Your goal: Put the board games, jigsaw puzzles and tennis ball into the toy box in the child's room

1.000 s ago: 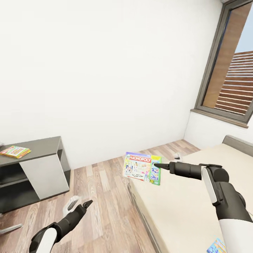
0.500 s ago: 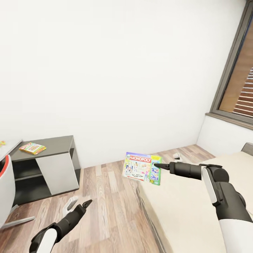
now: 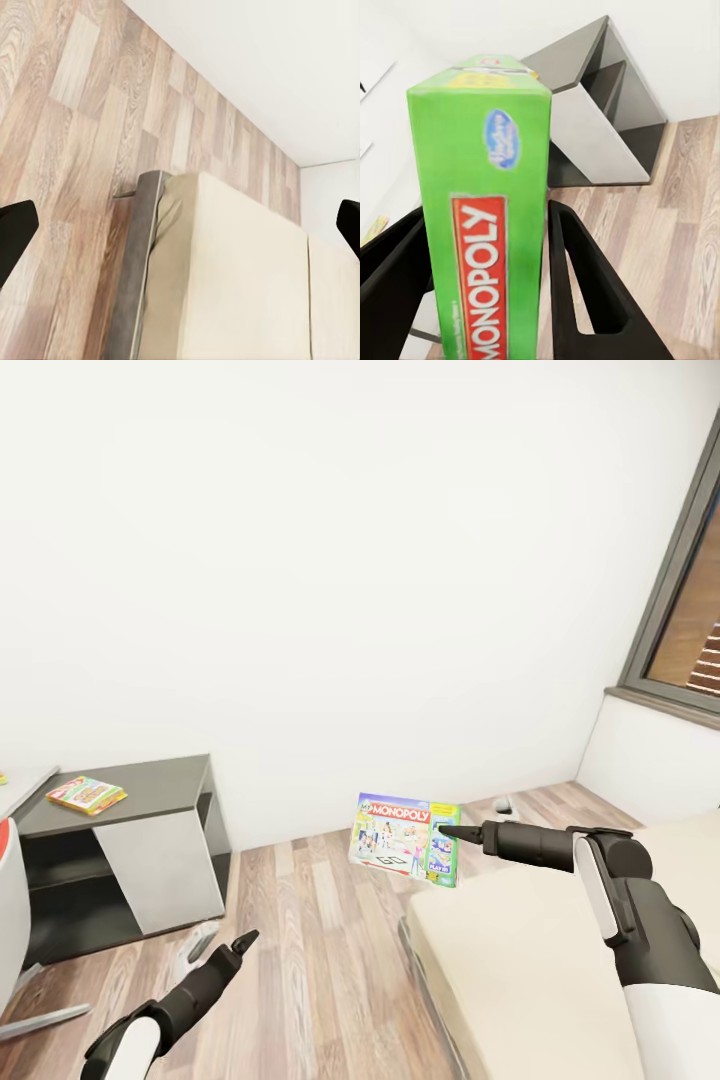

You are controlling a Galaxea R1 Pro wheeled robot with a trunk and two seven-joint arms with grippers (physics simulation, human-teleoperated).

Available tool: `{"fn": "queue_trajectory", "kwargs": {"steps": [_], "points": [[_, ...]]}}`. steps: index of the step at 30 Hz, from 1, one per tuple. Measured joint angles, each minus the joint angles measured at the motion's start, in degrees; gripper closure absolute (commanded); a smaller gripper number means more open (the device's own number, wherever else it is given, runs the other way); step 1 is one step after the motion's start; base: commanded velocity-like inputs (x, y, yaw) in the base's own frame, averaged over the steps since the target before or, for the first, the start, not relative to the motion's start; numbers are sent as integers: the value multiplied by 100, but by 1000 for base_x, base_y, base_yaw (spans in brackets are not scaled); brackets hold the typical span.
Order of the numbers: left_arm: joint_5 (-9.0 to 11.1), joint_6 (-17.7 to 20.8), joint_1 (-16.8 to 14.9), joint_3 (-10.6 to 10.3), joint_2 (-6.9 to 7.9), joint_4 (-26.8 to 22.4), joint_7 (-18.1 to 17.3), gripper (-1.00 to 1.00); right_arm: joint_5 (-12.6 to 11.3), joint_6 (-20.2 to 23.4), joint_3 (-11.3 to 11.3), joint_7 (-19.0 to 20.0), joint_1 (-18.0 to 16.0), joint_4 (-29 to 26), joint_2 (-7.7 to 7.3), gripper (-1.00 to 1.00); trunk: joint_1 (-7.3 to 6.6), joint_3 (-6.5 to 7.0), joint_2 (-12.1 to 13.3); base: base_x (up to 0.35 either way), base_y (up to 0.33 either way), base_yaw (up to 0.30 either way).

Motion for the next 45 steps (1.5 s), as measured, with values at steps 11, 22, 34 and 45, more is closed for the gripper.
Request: {"fn": "queue_trajectory", "kwargs": {"steps": [11, 22, 34, 45], "points": [[9, -4, 16, 7, 9, -2, -68, -100, 9, -2, 6, 0, -2, 1, 1, 100, 1, 0, 0, 228, 262, 167], [10, -5, 18, 8, 10, -2, -75, -100, 10, -2, 6, 0, -3, 1, 1, 100, 1, 0, 0, 201, 287, 287], [4, -23, 35, 1, 10, 0, -76, -100, 15, -2, 6, 3, -3, 0, 2, 100, 0, 0, 0, 274, 64, 298], [7, -18, 47, -33, 6, -82, -105, -100, 16, -2, -2, 3, -2, -2, -6, 100, 0, 0, 0, 315, -116, 140]]}}
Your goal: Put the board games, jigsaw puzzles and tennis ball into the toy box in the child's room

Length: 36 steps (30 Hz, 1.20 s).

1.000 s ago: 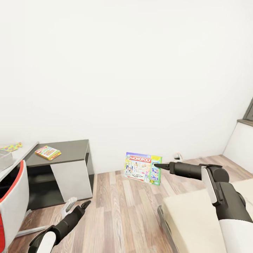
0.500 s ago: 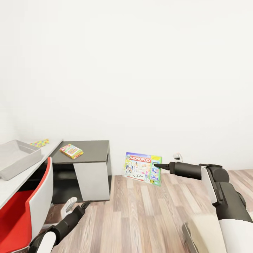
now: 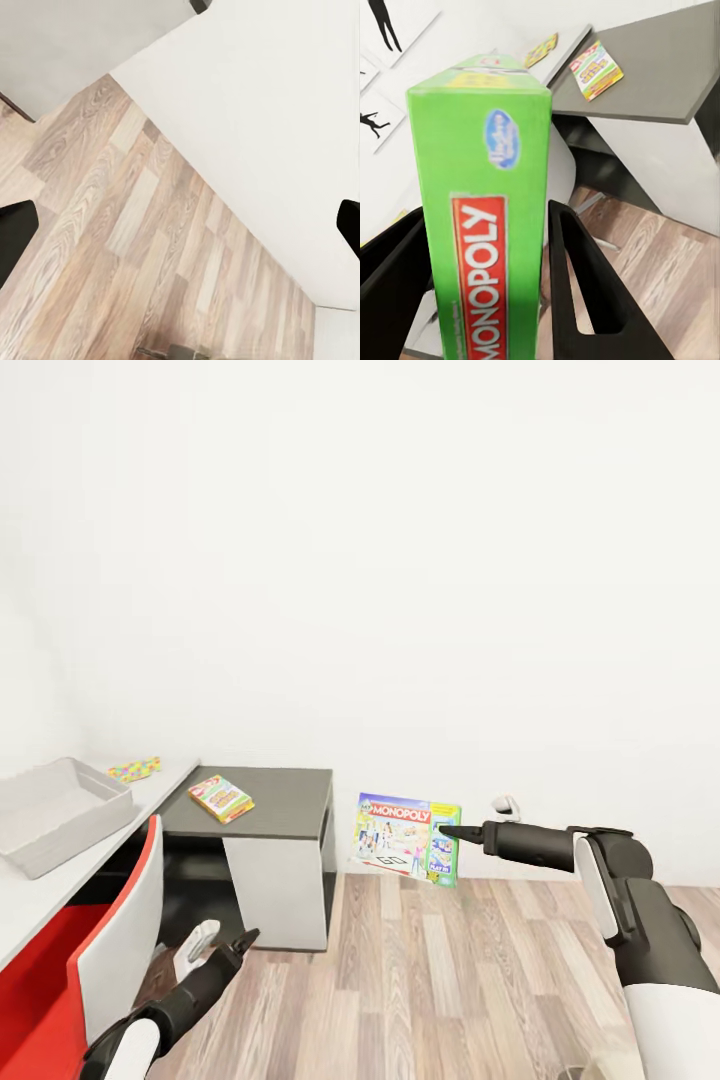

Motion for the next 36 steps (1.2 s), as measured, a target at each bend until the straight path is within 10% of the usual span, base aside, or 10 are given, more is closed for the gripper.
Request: {"fn": "queue_trajectory", "kwargs": {"steps": [9, 16, 23, 36], "points": [[22, 140, -119, -454, 23, -666, -67, -100, 4, -1, -2, 0, 0, 0, -2, 100, 0, 0, 0, 319, -148, 16], [21, 413, -812, -705, -6, -793, 10, -100, 14, -1, -2, 1, 0, 0, -2, 100, 0, 1, 1, 319, -146, 4], [86, 896, -1604, -713, 1, -819, 241, -100, 20, -2, 4, -2, -3, 7, -2, 100, 0, -3, 0, 319, -126, 1], [465, 1178, -1875, -384, 147, -827, 322, -100, -6, 1, -5, -280, 26, 30, 5, 100, 0, -14, 0, 333, 57, 0]]}}
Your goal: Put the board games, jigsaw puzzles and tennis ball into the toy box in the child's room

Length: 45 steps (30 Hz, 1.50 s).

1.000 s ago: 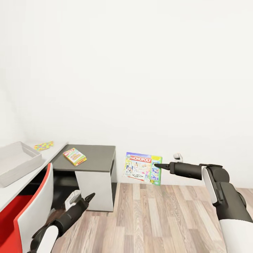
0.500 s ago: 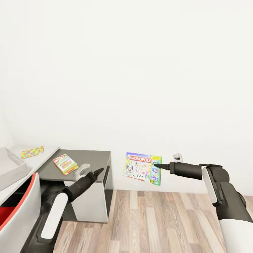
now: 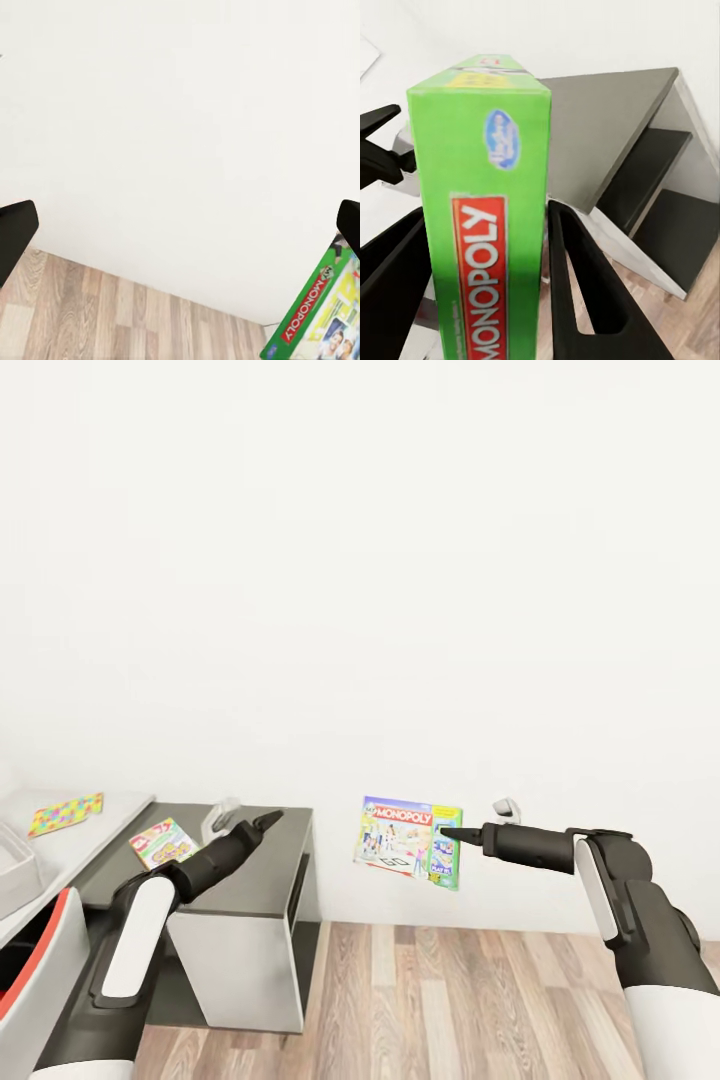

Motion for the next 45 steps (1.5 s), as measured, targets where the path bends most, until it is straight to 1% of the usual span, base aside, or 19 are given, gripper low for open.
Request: {"fn": "queue_trajectory", "kwargs": {"steps": [8, 10, 12, 13, 14, 16, 17, 20, 24, 30, 33, 35, 36, 37, 38, 42, 43, 44, 45], "points": [[13, 15, 0, 14, 4, -18, 1, -100, -17, -2, 10, -72, -1, -10, -4, 100, 0, 0, 0, 330, 148, 77], [28, 30, 9, 48, 19, -81, 1, -100, -19, 0, 87, -83, -8, -8, 1, 100, 1, 0, 1, 197, 42, 254], [37, 57, 35, 137, 46, -149, 1, -100, -26, 2, 194, -85, -20, -4, -1, 100, 2, 0, 1, 140, 30, 268], [39, 58, 35, 138, 47, -151, 1, -100, -27, 0, 195, -85, -20, -3, -2, 100, 2, 0, 0, 112, 24, 274], [45, 90, 59, 202, 60, -195, 0, -100, -23, -1, 245, -86, -26, 1, -3, 100, 2, 0, 1, 90, 19, 279], [64, 187, 114, 354, 82, -303, -10, -100, -31, 1, 322, -87, -41, 24, -4, 100, 3, 0, 1, 59, 13, 286], [83, 294, 162, 510, 94, -411, -21, -100, -26, -2, 371, -88, -53, 56, -5, 100, 3, 0, 1, 37, 8, 290], [117, 452, 217, 729, 107, -558, -40, -100, -31, -2, 428, -88, -69, 100, -6, 100, 3, 0, 1, 21, 4, 284], [132, 521, 240, 823, 112, -622, -49, -100, -37, -1, 460, -80, -75, 119, -7, 100, 3, 0, 1, 9, 2, 273], [147, 559, 253, 874, 110, -687, -58, -100, -44, -1, 491, -60, -88, 153, -5, 100, 3, 0, 1, 3, 1, 280], [258, 573, 258, 888, 118, -778, -58, -100, -40, -5, 508, -56, -175, 397, -1, 100, 4, 0, 1, 1, 0, 292], [378, 612, 262, 919, 146, -804, -57, -100, -34, -9, 524, -57, -310, 635, -5, 100, 4, 0, 1, 0, 0, 294], [528, 689, 267, 1025, 206, -821, -59, -100, -19, -20, 535, -55, -490, 1002, -12, 100, 4, 0, 2, 0, 0, 295], [534, 692, 268, 1029, 207, -821, -59, -100, -11, -19, 537, -55, -496, 1014, -12, 100, 4, 0, 2, 0, 0, 295], [621, 739, 270, 1100, 237, -827, -61, -100, -52, 1, 541, -57, -598, 1223, -14, 100, 3, 1, 1, 0, 0, 296], [987, 962, 278, 1406, 317, -821, -49, -100, -16, -12, 595, -55, -1084, 2201, -11, 100, 4, 0, 2, 0, 0, 298], [1044, 1003, 277, 1464, 330, -813, -39, -100, -11, -12, 625, -54, -1213, 2455, -10, 100, 4, 0, 2, 0, 0, 298], [1048, 1005, 277, 1466, 330, -813, -39, -100, -15, -8, 626, -55, -1217, 2463, -10, 100, 4, 0, 1, 0, 0, 299], [1090, 1038, 278, 1512, 341, -806, -31, -100, -26, -2, 660, -57, -1342, 2703, -8, 100, 4, 0, 2, 0, 0, 299]]}}
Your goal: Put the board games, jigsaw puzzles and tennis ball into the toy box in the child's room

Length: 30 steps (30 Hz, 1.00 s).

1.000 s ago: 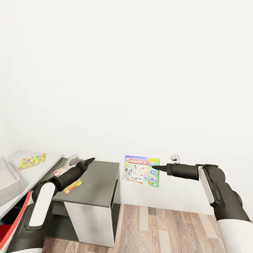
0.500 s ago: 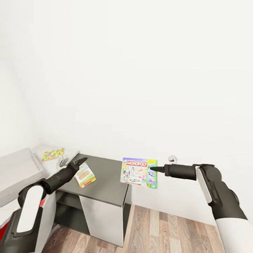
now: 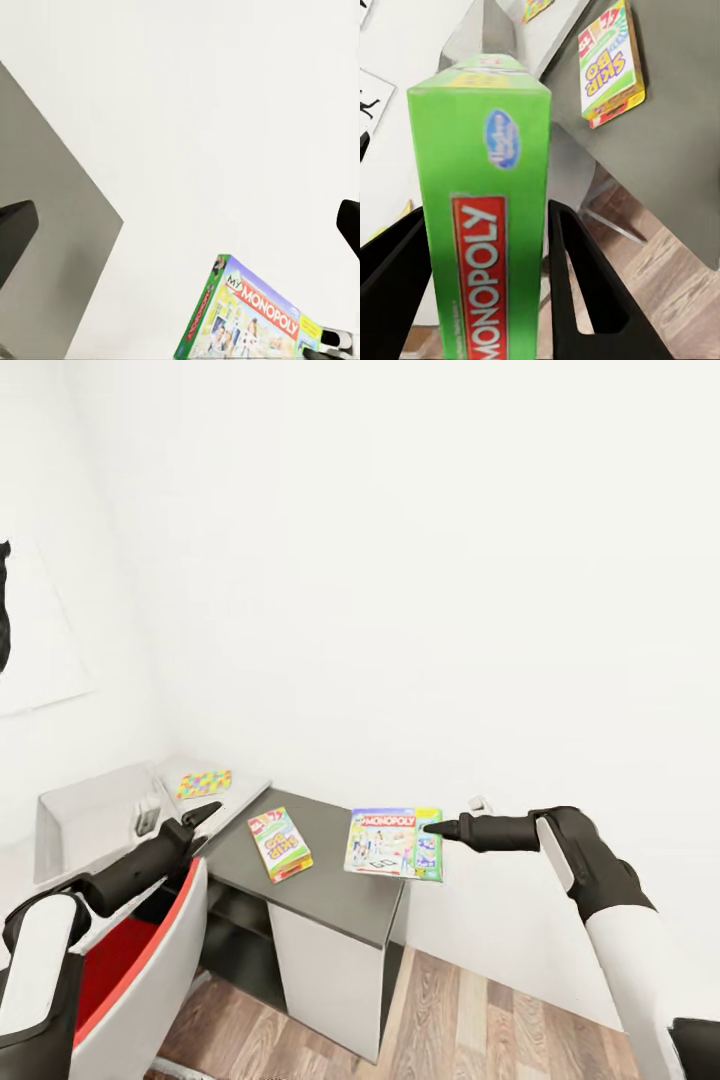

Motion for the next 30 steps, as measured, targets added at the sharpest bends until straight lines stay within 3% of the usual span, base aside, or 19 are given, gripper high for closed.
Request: {"fn": "queue_trajectory", "kwargs": {"steps": [4, 5, 6, 7, 9, 12, 13, 14, 21, 30], "points": [[142, 88, 3, 152, 87, 15, 14, -100, 9, -6, 169, 0, -621, 908, 5, 100, 0, 0, 0, 0, 0, 299], [145, 88, 3, 154, 88, 15, 15, -100, -6, 9, 173, -1, -627, 914, 6, 100, 0, 0, -1, 0, 0, 300], [184, 138, 15, 258, 156, 18, 16, -100, 102, -61, 248, 10, -927, 1278, 7, 100, 1, 1, 1, 0, 0, 300], [210, 180, 27, 331, 185, 18, 16, -100, -18, 12, 277, 12, -1081, 1448, 9, 100, 0, 1, -1, 0, 0, 300], [244, 229, 40, 414, 209, 17, 17, -100, 44, -11, 315, 16, -1217, 1605, 10, 100, 0, 0, 0, 0, 0, 300], [426, 389, 90, 746, 269, 17, 17, -100, -18, 12, 381, 23, -1662, 1977, 16, 100, -1, 1, -1, 0, 0, 300], [612, 450, 112, 896, 290, 16, 10, -100, 98, -46, 415, 38, -1869, 2100, 18, 100, 0, 1, 0, 0, 0, 300], [689, 464, 117, 933, 294, 9, 6, -100, -3, 10, 417, 36, -1925, 2122, 20, 100, -1, 0, -1, 0, 0, 300], [961, 515, 146, 1018, 314, -28, -3, -100, 65, -10, 447, 107, -2108, 2188, 76, 100, 0, 0, 0, 0, 0, 300], [1007, 524, 156, 1029, 318, -35, 0, -100, 75, -11, 450, 168, -2141, 2189, 108, 100, 0, 0, 0, 0, 0, 300]]}}
